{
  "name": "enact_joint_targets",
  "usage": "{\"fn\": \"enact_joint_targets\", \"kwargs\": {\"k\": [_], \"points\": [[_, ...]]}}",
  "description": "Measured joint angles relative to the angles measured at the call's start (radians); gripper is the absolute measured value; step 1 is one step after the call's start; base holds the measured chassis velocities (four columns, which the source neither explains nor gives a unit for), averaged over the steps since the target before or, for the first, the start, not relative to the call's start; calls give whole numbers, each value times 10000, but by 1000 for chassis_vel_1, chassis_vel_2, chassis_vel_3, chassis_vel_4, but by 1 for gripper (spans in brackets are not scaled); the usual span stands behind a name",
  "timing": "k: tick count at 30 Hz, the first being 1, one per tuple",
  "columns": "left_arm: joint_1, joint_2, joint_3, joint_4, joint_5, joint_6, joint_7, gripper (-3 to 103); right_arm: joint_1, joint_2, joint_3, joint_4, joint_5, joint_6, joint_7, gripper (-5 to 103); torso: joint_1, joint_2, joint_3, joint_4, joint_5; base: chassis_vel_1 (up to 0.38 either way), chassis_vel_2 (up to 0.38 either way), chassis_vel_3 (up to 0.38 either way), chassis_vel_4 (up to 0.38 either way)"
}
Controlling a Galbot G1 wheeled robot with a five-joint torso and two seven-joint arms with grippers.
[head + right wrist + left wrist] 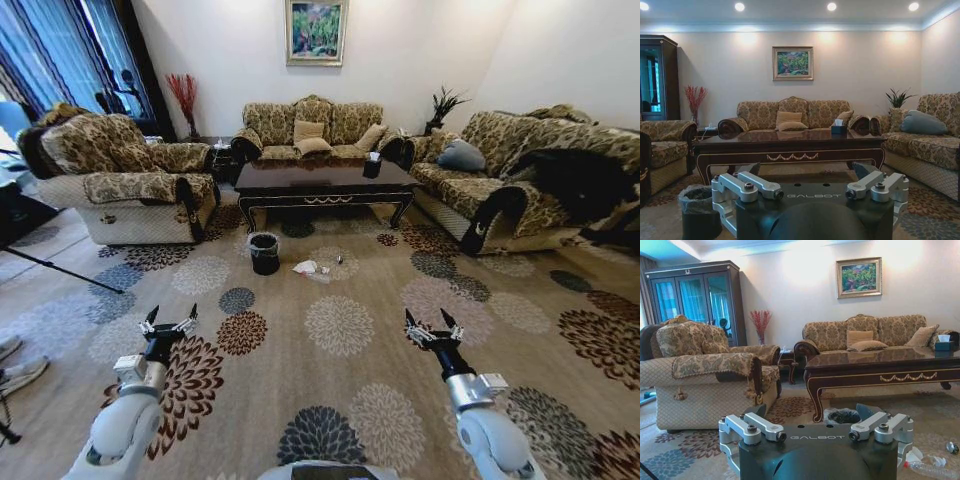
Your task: Move to the front of the table and pick up the trash from the floor, then place it into the trash bin.
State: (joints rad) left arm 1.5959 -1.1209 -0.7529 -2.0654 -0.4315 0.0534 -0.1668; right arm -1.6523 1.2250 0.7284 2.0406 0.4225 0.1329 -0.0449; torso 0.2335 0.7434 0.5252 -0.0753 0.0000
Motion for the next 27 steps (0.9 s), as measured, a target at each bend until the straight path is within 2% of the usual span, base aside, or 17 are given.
{"fn": "enact_joint_targets", "kwargs": {"k": [8,10,27], "points": [[48,-32,-22,-75,11,35,-65,100,27,8,-35,-27,-118,30,0,100,-155,-373,-219,0,0,0,0,0,0],[121,-55,-71,-145,19,47,-72,100,45,-11,-38,-27,-183,55,-4,100,-257,-611,-355,1,0,0,0,0,0],[270,-153,-112,-285,66,7,-57,100,-118,152,52,-104,-549,221,-88,100,-543,-1302,-758,1,0,0,0,0,0]]}}
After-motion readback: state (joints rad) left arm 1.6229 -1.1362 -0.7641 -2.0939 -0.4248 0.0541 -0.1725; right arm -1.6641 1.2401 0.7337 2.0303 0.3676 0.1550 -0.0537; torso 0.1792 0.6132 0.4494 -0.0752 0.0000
